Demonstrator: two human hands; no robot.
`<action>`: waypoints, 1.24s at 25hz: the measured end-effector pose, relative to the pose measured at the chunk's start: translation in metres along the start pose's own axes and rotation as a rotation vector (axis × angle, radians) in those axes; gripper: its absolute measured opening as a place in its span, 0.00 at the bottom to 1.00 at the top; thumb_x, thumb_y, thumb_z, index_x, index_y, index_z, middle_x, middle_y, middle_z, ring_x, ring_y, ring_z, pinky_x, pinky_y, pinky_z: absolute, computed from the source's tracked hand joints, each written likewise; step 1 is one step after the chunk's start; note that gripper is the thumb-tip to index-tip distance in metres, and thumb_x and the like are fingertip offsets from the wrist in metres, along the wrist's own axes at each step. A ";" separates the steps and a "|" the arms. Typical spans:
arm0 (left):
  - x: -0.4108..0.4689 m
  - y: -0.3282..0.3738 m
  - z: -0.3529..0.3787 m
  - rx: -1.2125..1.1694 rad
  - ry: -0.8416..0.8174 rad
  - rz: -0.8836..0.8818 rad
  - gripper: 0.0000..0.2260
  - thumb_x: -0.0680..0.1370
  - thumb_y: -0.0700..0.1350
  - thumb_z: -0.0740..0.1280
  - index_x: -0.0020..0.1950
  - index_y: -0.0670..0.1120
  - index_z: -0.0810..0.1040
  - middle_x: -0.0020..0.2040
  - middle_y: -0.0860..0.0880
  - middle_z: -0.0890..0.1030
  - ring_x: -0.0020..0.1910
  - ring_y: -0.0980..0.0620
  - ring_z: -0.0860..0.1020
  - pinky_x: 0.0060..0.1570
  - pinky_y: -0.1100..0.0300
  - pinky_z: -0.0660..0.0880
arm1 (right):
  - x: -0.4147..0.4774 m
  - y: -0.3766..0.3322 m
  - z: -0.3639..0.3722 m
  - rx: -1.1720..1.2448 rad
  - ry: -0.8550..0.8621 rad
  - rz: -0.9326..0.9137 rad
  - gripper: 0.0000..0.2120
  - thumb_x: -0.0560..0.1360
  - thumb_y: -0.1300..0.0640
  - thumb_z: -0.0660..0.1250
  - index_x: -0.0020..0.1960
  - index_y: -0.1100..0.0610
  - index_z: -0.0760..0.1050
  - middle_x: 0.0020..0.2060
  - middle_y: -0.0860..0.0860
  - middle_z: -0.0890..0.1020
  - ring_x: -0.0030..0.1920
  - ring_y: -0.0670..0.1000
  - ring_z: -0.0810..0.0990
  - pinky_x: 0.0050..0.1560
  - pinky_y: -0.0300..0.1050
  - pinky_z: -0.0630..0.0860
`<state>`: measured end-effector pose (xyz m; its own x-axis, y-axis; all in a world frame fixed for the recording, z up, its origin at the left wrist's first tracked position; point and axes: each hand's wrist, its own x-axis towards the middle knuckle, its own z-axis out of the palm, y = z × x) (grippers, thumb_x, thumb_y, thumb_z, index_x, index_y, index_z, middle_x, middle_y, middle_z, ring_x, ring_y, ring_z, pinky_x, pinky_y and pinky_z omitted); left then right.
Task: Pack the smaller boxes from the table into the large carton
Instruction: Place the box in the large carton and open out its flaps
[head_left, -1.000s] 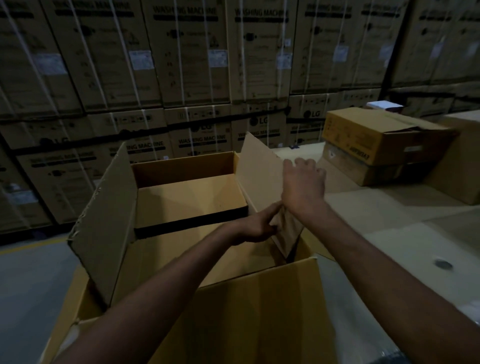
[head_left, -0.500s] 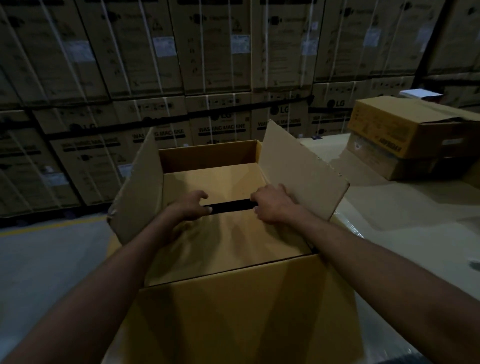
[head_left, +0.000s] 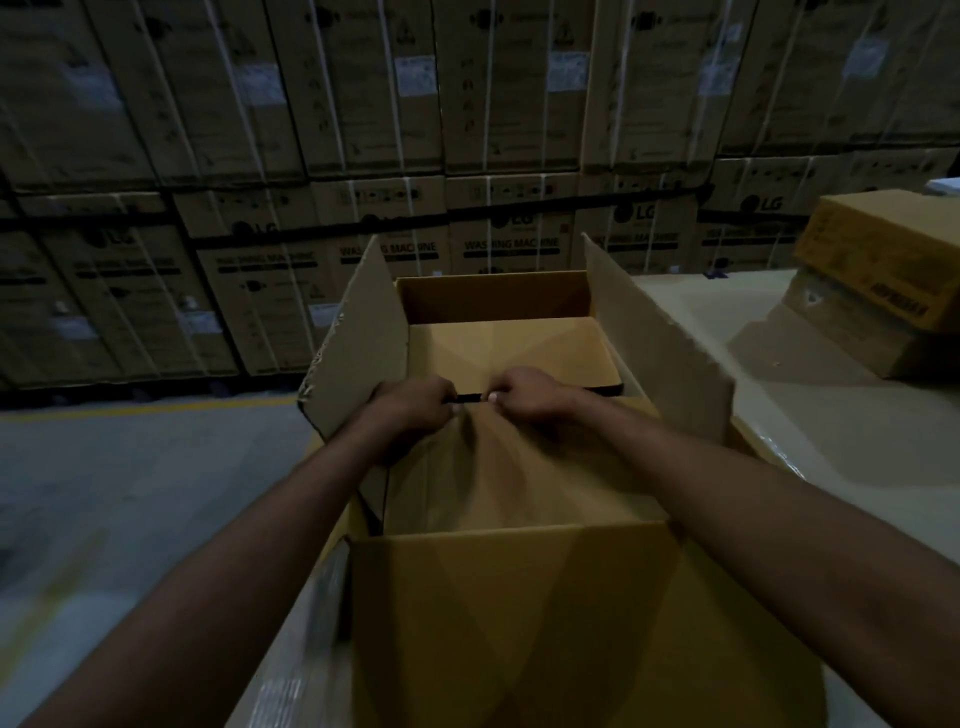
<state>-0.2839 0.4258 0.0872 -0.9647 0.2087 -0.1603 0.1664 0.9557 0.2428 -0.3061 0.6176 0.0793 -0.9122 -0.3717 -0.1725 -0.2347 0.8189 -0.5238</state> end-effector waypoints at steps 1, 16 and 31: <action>0.000 0.003 -0.006 -0.026 0.020 0.011 0.14 0.83 0.54 0.61 0.67 0.50 0.77 0.58 0.49 0.80 0.57 0.49 0.78 0.58 0.47 0.77 | -0.005 -0.002 -0.013 0.070 0.015 -0.002 0.13 0.84 0.56 0.61 0.64 0.56 0.80 0.53 0.49 0.81 0.57 0.51 0.79 0.57 0.47 0.74; -0.040 0.034 -0.093 -0.512 -0.576 0.221 0.13 0.79 0.44 0.66 0.61 0.42 0.81 0.52 0.48 0.84 0.46 0.56 0.83 0.41 0.67 0.79 | -0.092 -0.002 -0.133 0.085 -0.689 0.140 0.08 0.82 0.62 0.61 0.56 0.62 0.79 0.47 0.56 0.83 0.40 0.47 0.83 0.40 0.37 0.80; -0.034 0.030 -0.004 0.080 -1.010 0.432 0.41 0.73 0.61 0.73 0.81 0.53 0.60 0.77 0.51 0.69 0.74 0.54 0.69 0.73 0.50 0.69 | -0.128 0.020 -0.086 -0.335 -0.859 0.312 0.30 0.78 0.47 0.70 0.78 0.41 0.65 0.79 0.48 0.65 0.79 0.56 0.62 0.73 0.72 0.63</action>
<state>-0.2470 0.4469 0.1040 -0.2174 0.5672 -0.7943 0.4976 0.7645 0.4098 -0.2229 0.7193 0.1630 -0.4247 -0.2003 -0.8829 -0.2281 0.9674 -0.1097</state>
